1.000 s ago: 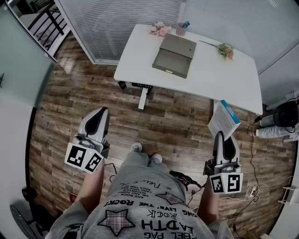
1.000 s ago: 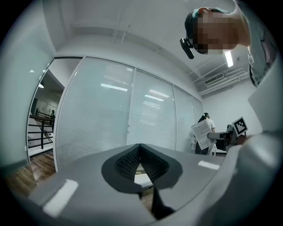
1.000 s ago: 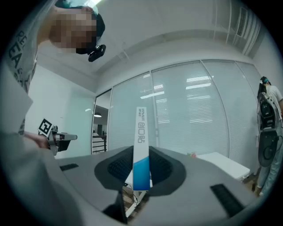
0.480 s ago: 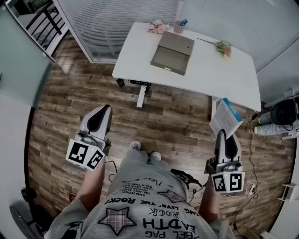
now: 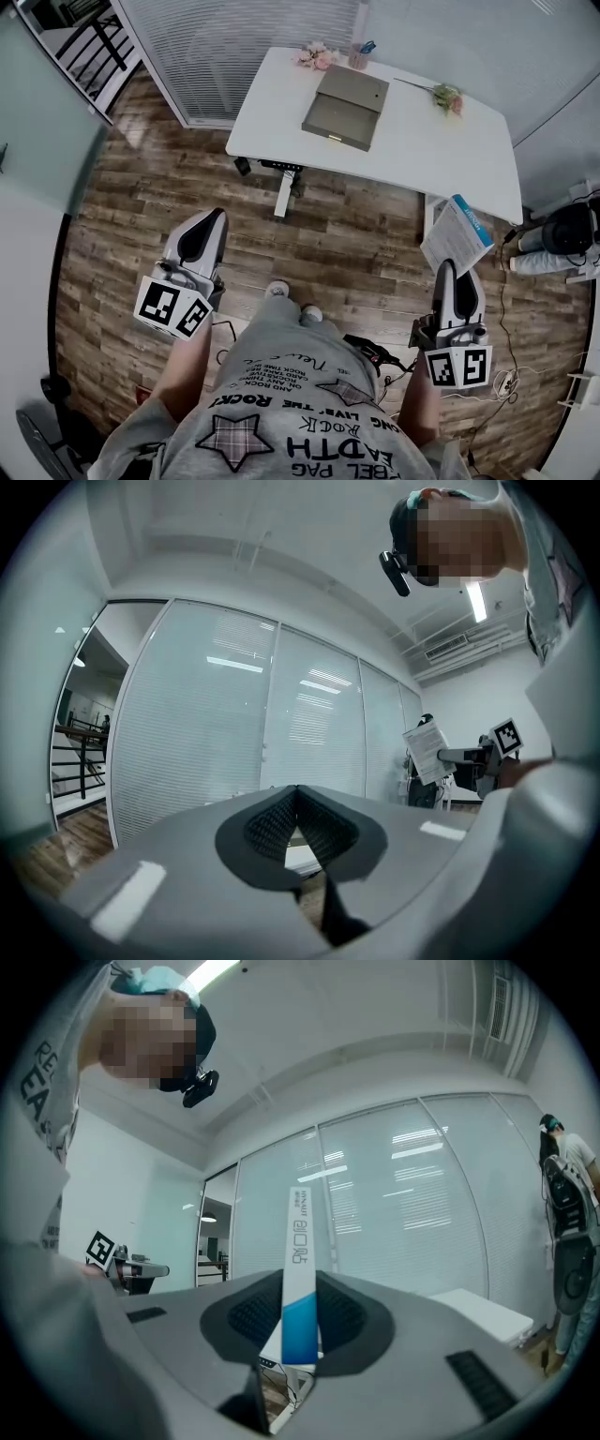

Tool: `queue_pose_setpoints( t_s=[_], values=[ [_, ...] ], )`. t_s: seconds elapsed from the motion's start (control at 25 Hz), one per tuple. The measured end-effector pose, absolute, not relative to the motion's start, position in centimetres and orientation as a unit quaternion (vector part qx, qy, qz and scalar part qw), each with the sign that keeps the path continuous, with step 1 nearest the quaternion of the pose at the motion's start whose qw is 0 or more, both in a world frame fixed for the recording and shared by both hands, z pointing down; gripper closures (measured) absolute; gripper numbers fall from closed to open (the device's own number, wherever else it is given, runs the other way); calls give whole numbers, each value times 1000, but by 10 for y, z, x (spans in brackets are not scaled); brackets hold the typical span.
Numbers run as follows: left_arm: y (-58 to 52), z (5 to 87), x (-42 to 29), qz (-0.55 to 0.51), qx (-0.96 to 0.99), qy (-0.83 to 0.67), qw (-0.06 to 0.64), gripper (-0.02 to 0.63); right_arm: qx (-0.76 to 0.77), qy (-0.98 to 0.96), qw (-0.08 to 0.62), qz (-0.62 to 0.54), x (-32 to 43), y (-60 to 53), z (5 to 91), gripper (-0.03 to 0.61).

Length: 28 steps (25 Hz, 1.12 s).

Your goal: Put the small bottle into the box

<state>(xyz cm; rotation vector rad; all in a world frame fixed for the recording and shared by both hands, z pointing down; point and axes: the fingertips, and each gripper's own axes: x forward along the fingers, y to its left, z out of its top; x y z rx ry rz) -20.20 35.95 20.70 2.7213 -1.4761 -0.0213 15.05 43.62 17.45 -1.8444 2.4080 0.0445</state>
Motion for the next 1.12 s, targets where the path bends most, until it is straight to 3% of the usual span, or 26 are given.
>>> queue_pose_setpoints(
  t_s=[0.48, 1.12],
  values=[
    [340, 219, -201, -9, 878, -478, 31, 603, -609, 791, 58, 17, 151, 421, 176, 483],
    [215, 204, -176, -26, 896, -442, 24, 603, -631, 773, 67, 16, 158, 324, 166, 483]
  ],
)
